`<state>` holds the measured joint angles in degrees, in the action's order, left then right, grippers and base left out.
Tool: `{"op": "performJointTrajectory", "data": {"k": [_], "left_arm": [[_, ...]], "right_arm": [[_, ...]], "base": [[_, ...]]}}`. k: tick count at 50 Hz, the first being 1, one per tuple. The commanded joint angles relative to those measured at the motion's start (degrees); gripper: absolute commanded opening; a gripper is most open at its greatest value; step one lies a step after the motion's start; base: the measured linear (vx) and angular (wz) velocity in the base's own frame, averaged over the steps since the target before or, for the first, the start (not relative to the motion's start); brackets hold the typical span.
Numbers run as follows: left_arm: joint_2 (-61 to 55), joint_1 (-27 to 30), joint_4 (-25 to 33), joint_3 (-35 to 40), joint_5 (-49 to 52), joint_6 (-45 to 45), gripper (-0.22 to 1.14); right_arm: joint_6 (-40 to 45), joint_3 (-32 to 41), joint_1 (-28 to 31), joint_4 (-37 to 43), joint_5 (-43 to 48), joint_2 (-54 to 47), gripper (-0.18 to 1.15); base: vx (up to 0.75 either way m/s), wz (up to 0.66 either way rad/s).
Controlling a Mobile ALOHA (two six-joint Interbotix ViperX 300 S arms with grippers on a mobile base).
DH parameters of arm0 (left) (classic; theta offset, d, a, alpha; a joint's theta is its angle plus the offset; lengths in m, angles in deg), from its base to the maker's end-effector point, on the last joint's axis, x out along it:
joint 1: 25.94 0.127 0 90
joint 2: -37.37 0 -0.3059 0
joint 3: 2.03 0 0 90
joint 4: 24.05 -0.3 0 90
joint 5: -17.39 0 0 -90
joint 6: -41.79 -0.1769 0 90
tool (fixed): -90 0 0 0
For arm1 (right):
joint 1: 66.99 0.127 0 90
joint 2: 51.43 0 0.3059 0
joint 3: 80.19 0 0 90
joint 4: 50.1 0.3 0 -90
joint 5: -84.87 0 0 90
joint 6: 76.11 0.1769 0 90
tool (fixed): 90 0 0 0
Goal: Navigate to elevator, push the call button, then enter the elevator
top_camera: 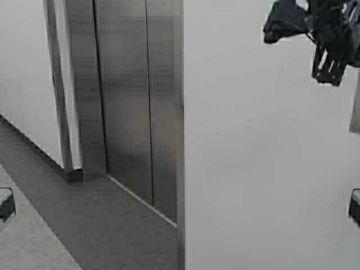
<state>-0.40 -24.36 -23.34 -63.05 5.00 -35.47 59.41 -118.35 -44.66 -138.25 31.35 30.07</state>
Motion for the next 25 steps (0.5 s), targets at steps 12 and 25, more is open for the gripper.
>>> {"op": "performJointTrajectory", "data": {"k": [12,25], "left_arm": [[0.09,0.0,0.09,1.49,-0.26,0.18,0.02],[0.09,0.0,0.09,1.41,-0.35,0.18,0.02]], "right_arm": [[2.9,1.76,-9.84,-7.12,3.78,-4.57,0.06],[5.63,6.59,-13.01,-13.1,5.27,-8.88,0.06]], "base": [[-0.01,-0.01],[-0.01,-0.01]]}}
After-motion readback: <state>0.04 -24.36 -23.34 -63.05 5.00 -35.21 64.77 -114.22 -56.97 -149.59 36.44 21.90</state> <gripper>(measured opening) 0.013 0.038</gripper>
